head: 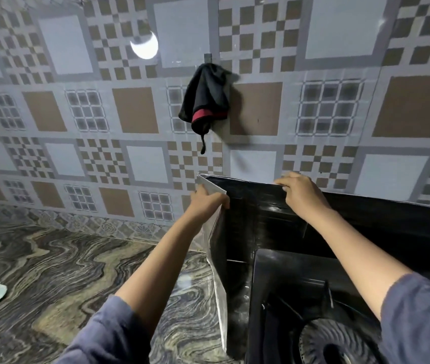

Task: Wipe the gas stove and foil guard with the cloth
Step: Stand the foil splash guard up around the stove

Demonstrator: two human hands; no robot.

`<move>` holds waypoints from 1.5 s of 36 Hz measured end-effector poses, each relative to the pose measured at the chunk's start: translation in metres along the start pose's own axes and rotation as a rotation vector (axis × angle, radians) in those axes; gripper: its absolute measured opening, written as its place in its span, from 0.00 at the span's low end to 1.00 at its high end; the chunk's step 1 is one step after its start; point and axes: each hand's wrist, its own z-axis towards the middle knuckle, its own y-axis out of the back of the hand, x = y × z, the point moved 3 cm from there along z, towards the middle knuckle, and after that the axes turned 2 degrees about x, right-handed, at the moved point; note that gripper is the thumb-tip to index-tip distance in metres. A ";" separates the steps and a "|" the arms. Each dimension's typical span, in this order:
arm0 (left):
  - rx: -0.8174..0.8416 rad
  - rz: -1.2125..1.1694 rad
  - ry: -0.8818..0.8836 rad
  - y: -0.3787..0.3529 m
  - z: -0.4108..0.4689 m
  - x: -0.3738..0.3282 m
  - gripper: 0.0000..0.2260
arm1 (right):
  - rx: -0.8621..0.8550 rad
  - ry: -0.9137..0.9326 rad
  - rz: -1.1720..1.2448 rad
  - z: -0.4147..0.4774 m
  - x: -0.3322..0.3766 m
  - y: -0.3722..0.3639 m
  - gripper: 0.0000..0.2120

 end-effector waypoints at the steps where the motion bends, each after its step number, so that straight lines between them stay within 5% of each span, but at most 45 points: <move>1: -0.008 0.012 -0.004 -0.003 0.002 -0.003 0.40 | 0.008 -0.007 0.014 0.001 -0.004 0.001 0.22; 13: -0.030 0.020 -0.074 -0.036 0.028 -0.023 0.43 | -0.022 -0.062 0.034 -0.002 -0.034 0.015 0.22; 18: 0.052 -0.043 -0.115 -0.043 0.023 -0.030 0.11 | -0.073 -0.103 0.031 0.001 -0.052 0.024 0.22; 26: 0.170 -0.205 -0.130 -0.042 0.024 -0.014 0.29 | -0.207 -0.074 -0.070 0.001 -0.055 0.029 0.22; 45: 0.036 -0.159 -0.119 -0.044 0.051 -0.019 0.23 | -0.215 0.061 0.053 0.014 -0.036 0.007 0.24; 54: 0.030 -0.155 -0.247 -0.060 0.063 -0.029 0.13 | -0.406 0.012 -0.010 0.017 -0.067 0.016 0.19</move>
